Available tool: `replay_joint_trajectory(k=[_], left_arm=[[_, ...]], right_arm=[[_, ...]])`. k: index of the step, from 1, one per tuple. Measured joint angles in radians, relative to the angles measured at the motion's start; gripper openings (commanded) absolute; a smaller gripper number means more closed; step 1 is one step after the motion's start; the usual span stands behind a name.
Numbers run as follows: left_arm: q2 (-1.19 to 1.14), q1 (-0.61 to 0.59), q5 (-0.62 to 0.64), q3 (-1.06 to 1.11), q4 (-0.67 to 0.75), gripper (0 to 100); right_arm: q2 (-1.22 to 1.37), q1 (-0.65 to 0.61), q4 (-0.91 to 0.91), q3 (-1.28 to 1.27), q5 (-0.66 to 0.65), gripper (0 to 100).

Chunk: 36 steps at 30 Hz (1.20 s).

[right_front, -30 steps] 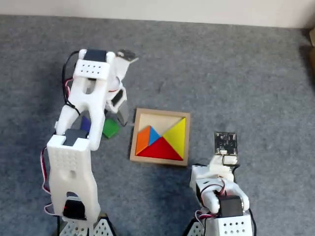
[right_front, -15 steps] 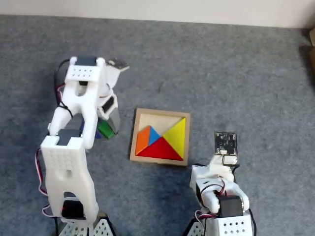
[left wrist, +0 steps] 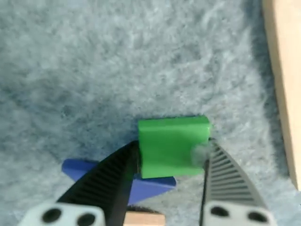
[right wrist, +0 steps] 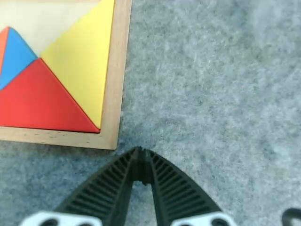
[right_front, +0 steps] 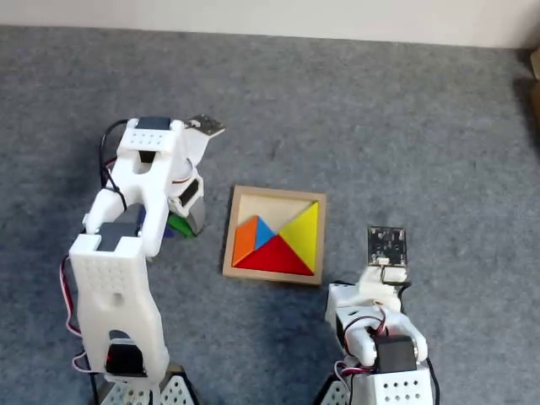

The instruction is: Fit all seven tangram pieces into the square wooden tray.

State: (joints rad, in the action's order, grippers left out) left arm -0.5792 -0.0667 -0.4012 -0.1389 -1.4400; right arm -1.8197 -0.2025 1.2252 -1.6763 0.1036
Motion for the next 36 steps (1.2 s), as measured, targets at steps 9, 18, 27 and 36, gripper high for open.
replay_joint_trajectory(k=[9,18,27,36], left_arm=[[0.008,0.020,0.000,0.011,-0.011,7],[0.170,0.181,0.101,-0.003,-0.106,7],[0.209,0.419,0.232,-0.003,-0.060,7],[0.209,0.443,0.252,-0.003,0.031,24]], right_arm=[[0.000,0.000,0.000,0.000,0.000,0.5],[0.000,0.000,0.000,0.000,0.000,0.5],[0.000,0.000,0.000,0.000,0.000,0.5],[0.000,0.000,0.000,0.000,0.000,0.5]])
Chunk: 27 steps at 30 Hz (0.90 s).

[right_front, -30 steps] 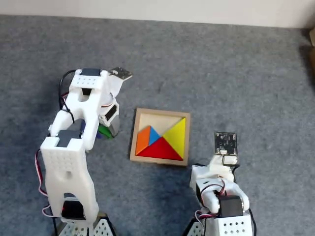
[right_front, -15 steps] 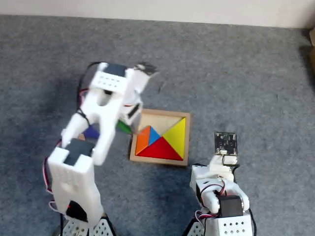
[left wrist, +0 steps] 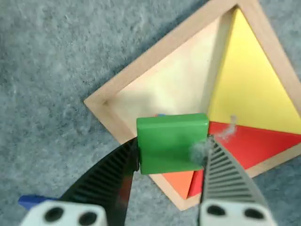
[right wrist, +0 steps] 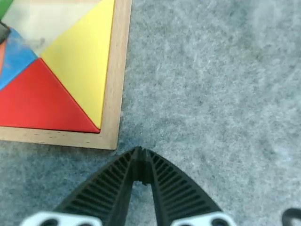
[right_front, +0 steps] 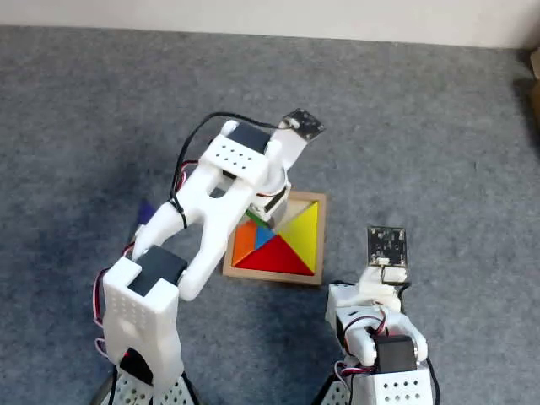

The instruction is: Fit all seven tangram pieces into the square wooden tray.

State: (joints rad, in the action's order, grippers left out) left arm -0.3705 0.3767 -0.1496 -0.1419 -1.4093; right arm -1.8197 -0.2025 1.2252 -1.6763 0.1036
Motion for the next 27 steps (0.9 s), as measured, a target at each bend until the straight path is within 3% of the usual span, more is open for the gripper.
replay_joint_trajectory(k=[16,27], left_arm=[[0.000,-0.049,0.055,0.000,0.006,27],[-0.031,-0.152,0.057,-0.006,0.172,27]], right_arm=[[0.000,0.000,0.000,0.000,0.000,0.5],[0.000,0.000,0.000,0.000,0.000,0.5]])
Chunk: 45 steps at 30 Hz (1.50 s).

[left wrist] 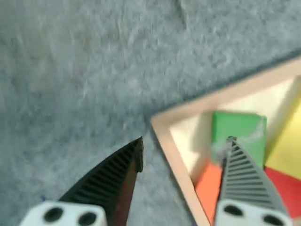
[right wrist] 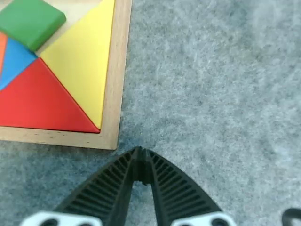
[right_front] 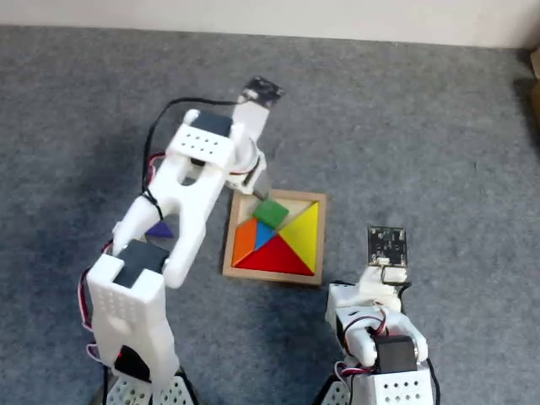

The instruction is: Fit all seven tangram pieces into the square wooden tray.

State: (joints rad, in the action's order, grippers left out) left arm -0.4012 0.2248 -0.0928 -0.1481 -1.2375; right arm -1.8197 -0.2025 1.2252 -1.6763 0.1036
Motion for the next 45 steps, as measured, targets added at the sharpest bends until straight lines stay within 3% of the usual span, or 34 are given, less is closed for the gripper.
replay_joint_trajectory(k=[8,20,32,45], left_arm=[[-0.092,0.011,0.005,-0.018,0.041,27],[-0.098,0.127,0.000,-0.035,0.020,27],[-0.038,0.112,0.000,-0.077,-0.115,27],[-0.029,0.072,0.000,0.101,0.055,27]], right_arm=[[0.000,0.000,0.000,0.000,0.000,0.5],[0.000,0.000,0.000,0.000,0.000,0.5],[0.000,0.000,0.000,0.000,0.000,0.5],[0.000,0.000,0.000,0.000,0.000,0.5]])
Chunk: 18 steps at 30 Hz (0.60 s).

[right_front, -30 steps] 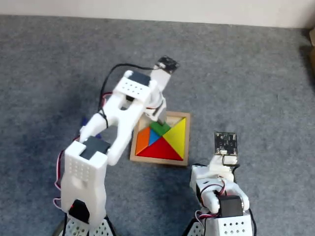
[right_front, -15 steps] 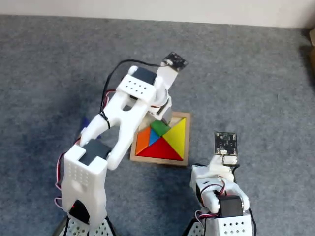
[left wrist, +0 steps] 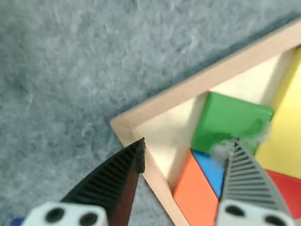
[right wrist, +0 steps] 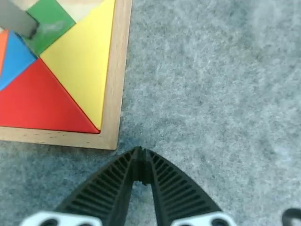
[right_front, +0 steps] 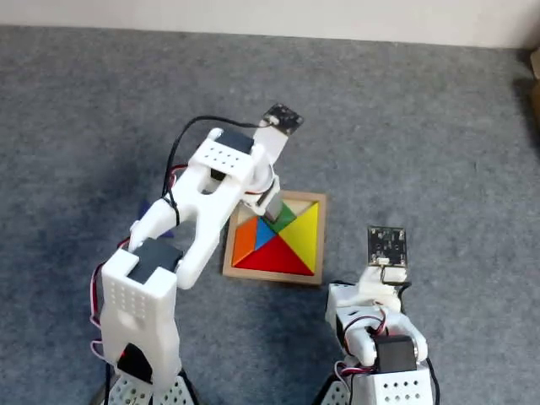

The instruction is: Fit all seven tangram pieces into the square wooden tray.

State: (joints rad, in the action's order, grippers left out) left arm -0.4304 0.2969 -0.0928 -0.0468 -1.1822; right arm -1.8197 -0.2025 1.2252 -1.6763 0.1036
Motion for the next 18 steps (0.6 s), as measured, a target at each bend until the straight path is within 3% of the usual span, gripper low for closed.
replay_joint_trajectory(k=[15,18], left_arm=[[0.084,0.035,0.000,0.000,-0.012,27],[0.087,0.034,0.000,0.000,0.038,27]], right_arm=[[0.000,0.000,0.000,0.000,0.000,0.5],[0.000,0.000,0.000,0.000,0.000,0.5]])
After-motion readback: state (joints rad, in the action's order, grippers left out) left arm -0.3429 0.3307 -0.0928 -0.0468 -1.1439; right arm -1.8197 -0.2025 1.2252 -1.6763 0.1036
